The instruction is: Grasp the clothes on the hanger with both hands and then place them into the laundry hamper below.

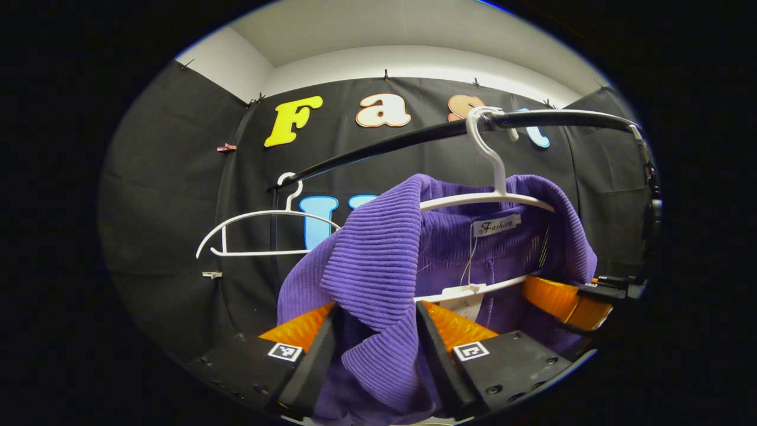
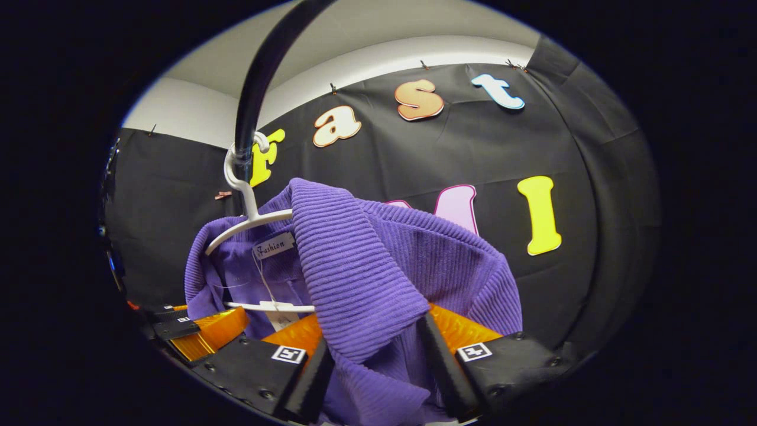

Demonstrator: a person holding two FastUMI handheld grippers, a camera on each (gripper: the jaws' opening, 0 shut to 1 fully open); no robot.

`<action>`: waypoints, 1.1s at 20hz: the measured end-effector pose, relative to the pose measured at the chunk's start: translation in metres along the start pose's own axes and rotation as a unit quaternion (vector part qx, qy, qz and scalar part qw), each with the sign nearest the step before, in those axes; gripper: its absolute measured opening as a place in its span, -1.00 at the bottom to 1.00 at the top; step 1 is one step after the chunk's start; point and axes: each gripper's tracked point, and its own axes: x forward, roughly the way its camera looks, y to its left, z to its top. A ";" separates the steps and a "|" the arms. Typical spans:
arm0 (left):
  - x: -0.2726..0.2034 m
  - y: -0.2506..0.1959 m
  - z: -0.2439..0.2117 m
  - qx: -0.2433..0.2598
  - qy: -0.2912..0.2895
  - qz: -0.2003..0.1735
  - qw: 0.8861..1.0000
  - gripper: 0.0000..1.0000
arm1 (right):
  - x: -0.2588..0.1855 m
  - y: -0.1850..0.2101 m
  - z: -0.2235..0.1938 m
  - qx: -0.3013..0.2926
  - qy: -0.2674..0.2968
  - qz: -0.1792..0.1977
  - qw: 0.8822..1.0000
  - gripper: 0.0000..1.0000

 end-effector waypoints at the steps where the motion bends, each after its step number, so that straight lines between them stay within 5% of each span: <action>1: 0.002 0.008 0.001 -0.011 -0.001 0.012 1.000 0.21 | -0.001 -0.010 0.004 -0.007 -0.004 -0.006 1.000 0.15; 3: 0.010 0.012 0.002 -0.045 0.001 0.008 0.999 -0.43 | 0.003 -0.015 0.005 -0.001 -0.008 0.011 1.000 -0.67; 4: 0.013 0.011 0.003 -0.054 0.006 0.005 0.999 -0.75 | 0.004 -0.019 0.001 0.006 -0.001 0.019 1.000 -0.77; 10: 0.012 0.036 0.023 -0.039 -0.011 0.025 0.999 -0.80 | -0.014 -0.038 0.019 0.027 -0.019 0.075 0.997 -0.69; 12: 0.006 0.045 0.036 -0.043 -0.022 0.034 0.998 -0.80 | -0.028 -0.027 0.039 0.045 -0.043 0.122 0.990 -0.77; 22: -0.016 0.070 0.075 -0.036 -0.049 0.059 0.996 -0.82 | -0.045 -0.016 0.072 0.141 -0.065 0.231 0.960 -0.74</action>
